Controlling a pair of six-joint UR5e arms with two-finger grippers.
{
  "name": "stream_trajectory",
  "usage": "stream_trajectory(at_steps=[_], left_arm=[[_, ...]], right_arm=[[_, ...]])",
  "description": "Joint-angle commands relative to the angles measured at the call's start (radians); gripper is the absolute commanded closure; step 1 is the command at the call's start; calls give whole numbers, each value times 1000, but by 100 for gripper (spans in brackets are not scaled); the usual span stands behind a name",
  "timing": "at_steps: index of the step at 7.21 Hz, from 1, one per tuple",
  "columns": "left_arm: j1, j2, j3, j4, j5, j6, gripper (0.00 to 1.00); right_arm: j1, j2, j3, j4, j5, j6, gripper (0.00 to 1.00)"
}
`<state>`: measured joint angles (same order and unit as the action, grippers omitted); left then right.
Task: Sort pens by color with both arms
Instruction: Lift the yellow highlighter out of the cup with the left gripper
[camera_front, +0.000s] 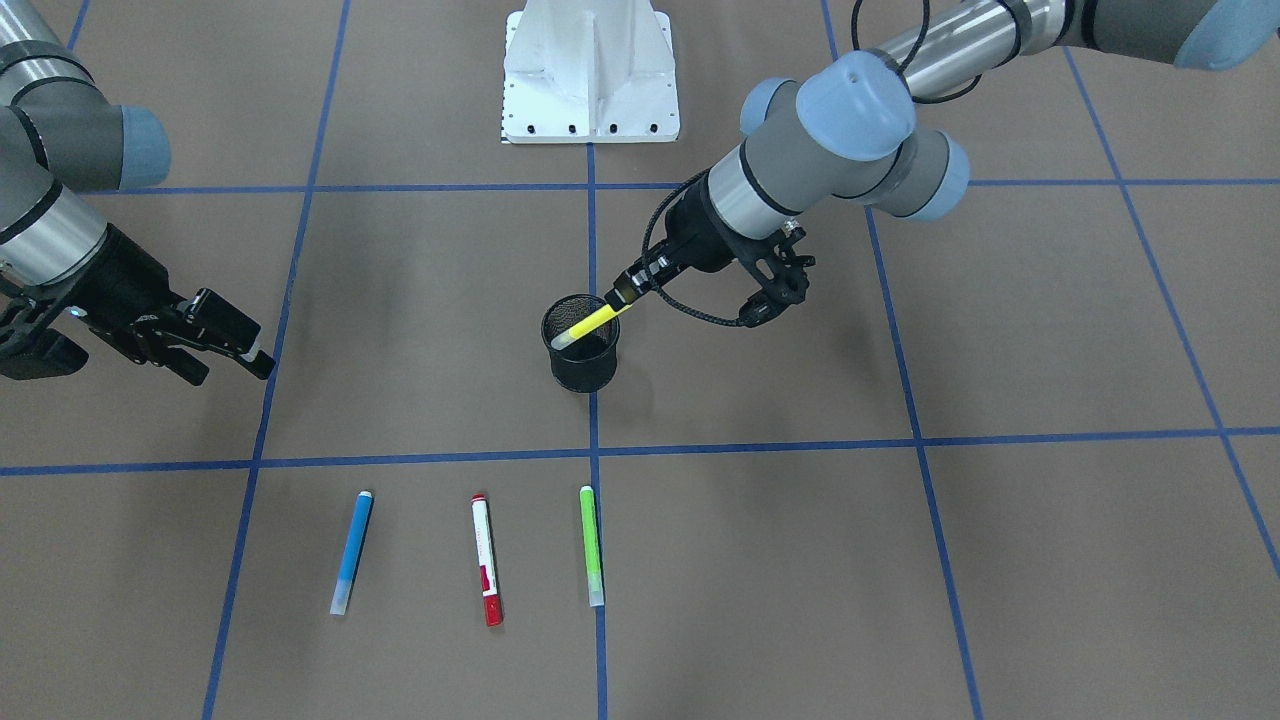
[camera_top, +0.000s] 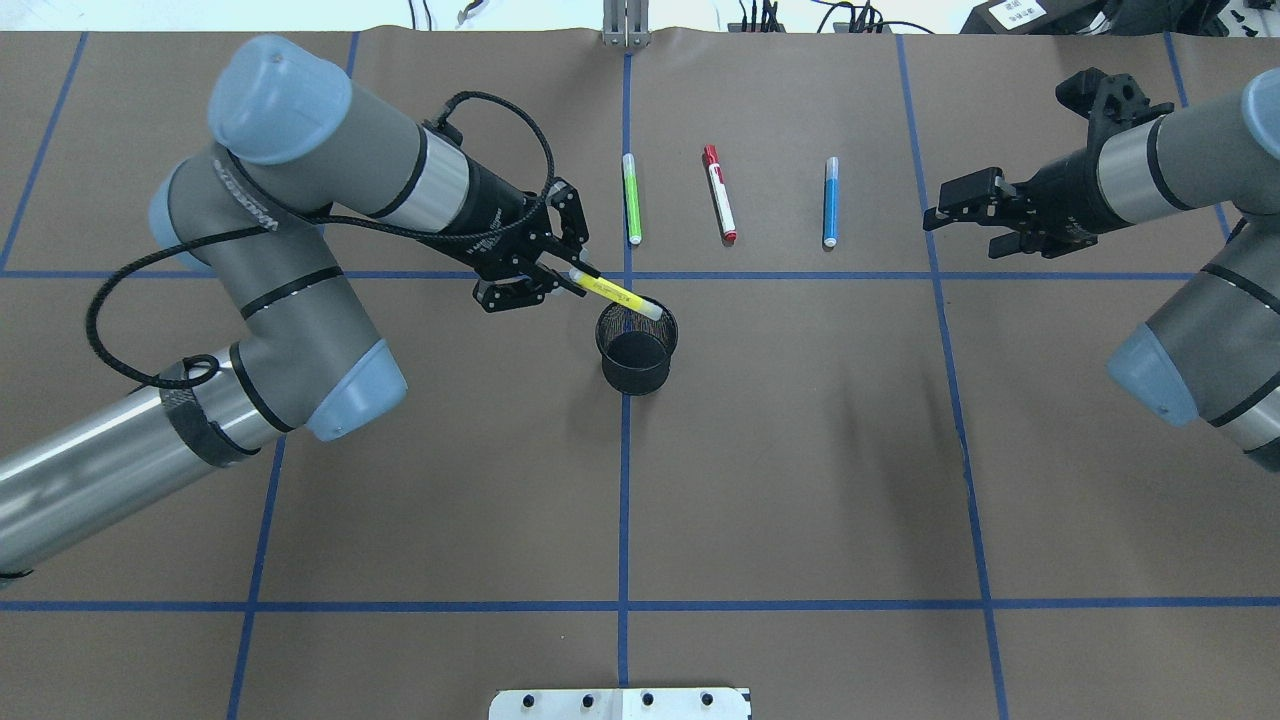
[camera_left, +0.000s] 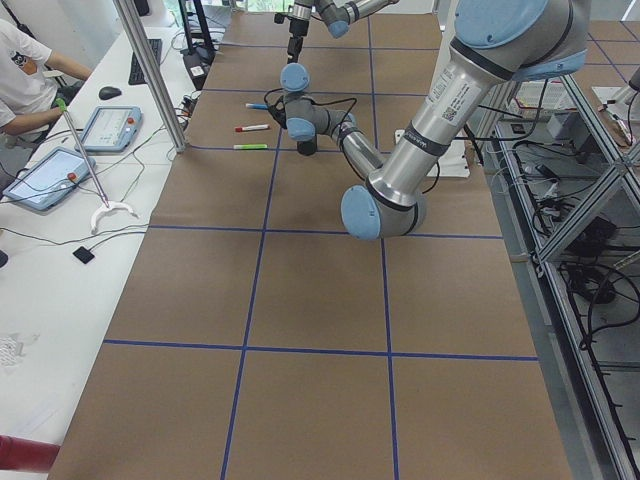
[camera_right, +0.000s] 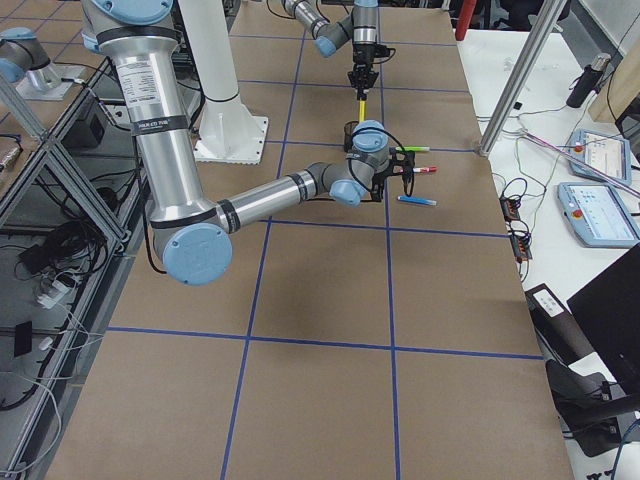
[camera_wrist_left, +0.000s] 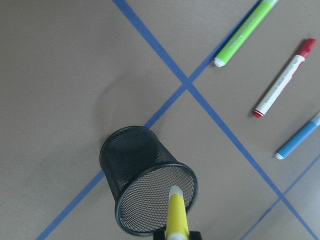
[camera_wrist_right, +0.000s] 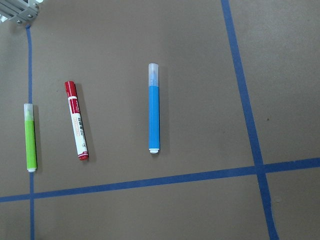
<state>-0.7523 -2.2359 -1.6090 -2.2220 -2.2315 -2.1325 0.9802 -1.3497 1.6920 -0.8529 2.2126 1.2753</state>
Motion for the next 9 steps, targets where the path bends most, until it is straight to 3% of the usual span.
stream_trajectory(at_steps=[1, 2, 4, 6, 7, 9], left_arm=[[-56, 18, -66, 47, 10, 74, 100], [-83, 18, -66, 47, 45, 123, 100], [-82, 38, -68, 48, 318, 207, 100], [-56, 59, -63, 91, 529, 304, 100], [52, 82, -48, 103, 778, 363, 100], [149, 75, -16, 130, 1035, 431, 100]], right_arm=[[0, 7, 1, 2, -1, -1, 1], [0, 14, 6, 2, -23, -2, 1], [-2, 41, 9, 2, -66, 1, 1], [0, 44, 8, 2, -67, 2, 1], [0, 44, 11, 2, -67, 4, 1], [-2, 38, 8, 2, -67, 2, 1]])
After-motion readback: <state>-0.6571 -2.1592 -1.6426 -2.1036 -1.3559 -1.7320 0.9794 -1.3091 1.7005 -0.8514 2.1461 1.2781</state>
